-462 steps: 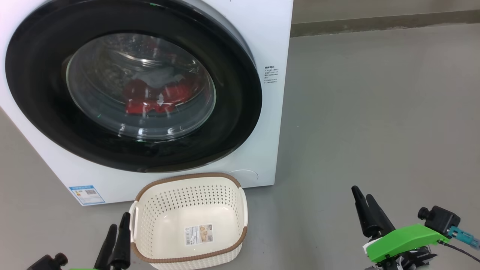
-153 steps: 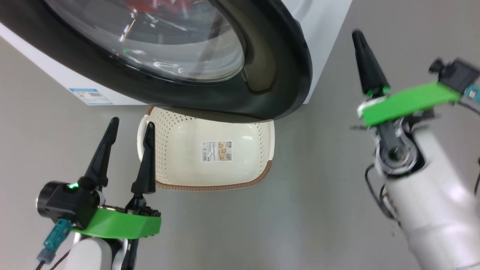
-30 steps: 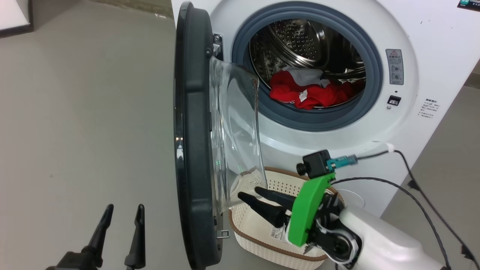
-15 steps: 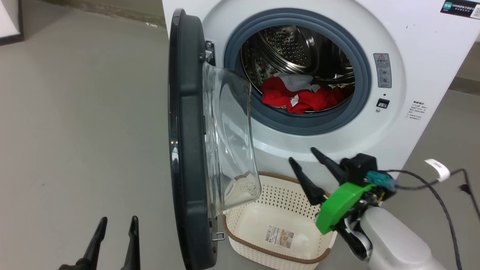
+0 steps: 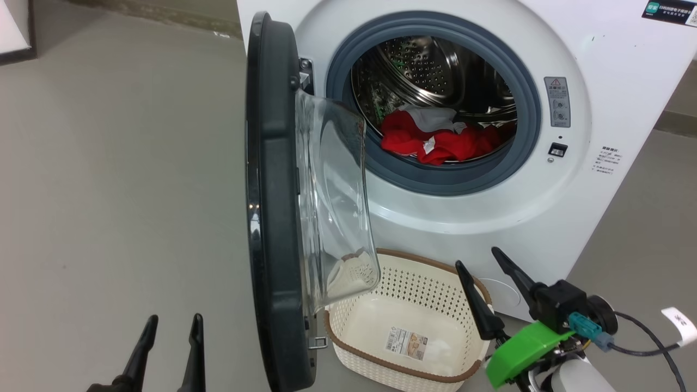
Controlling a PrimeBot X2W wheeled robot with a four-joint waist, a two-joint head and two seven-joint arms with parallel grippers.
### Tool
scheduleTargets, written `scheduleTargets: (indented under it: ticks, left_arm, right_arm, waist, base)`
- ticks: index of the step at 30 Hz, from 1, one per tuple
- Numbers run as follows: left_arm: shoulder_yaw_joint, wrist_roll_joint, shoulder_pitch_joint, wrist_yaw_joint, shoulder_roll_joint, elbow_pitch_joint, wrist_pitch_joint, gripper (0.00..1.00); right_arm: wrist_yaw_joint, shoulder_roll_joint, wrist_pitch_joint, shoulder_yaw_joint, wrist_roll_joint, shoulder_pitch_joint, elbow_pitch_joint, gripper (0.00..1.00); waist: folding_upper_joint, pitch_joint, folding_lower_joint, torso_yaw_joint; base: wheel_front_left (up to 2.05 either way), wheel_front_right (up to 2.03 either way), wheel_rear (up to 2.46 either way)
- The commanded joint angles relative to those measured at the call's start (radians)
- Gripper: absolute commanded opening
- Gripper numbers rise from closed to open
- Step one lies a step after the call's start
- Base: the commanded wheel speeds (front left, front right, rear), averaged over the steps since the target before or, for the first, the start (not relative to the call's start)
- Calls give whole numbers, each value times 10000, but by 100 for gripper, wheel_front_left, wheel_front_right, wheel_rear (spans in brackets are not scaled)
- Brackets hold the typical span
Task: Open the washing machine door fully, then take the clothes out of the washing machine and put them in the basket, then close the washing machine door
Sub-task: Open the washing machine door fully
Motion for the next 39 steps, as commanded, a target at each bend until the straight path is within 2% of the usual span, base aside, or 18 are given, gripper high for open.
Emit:
scheduleTargets:
  ticks: [1,32,33,34,35,36,37,38,39]
  left_arm:
    - [298,-53,-242,74,73,-241,-120,100]
    - [338,480,-272,79,160,-28,-120,100]
    - [327,477,-258,73,163,-12,-120,97]
    - [322,550,-261,109,188,-43,-120,88]
    - [325,573,-259,122,192,-75,-120,53]
    - [325,573,-259,122,192,-75,-120,53]
    - [341,647,-262,177,227,-111,-120,23]
    - [363,683,-287,198,256,-158,-120,0]
    - [373,668,-303,196,255,-188,-120,0]
  right_arm:
    - [63,25,-123,90,34,-36,-277,100]
    - [63,27,-124,15,484,455,-195,100]
    - [63,27,-124,10,504,453,-186,100]
    - [63,27,-124,5,512,452,-181,100]
    - [63,27,-124,3,521,454,-176,100]
    - [63,27,-124,3,521,454,-176,100]
    - [63,27,-124,-1,539,455,-172,100]
    - [63,27,-124,-10,552,455,-169,100]
    - [63,28,-124,-24,559,456,-165,100]
  waist:
    - [0,-5,0,-2]
    - [0,-88,0,-55]
    - [0,-89,0,-55]
    - [0,-90,0,-56]
    - [0,-94,0,-59]
    - [0,-94,0,-59]
    - [0,-95,0,-61]
    - [0,-94,0,-61]
    - [0,-93,0,-61]
  base:
    - [0,0,0]
    - [0,0,0]
    - [0,0,0]
    - [0,0,0]
    - [0,0,0]
    - [0,0,0]
    - [0,0,0]
    - [0,0,0]
    - [0,0,0]
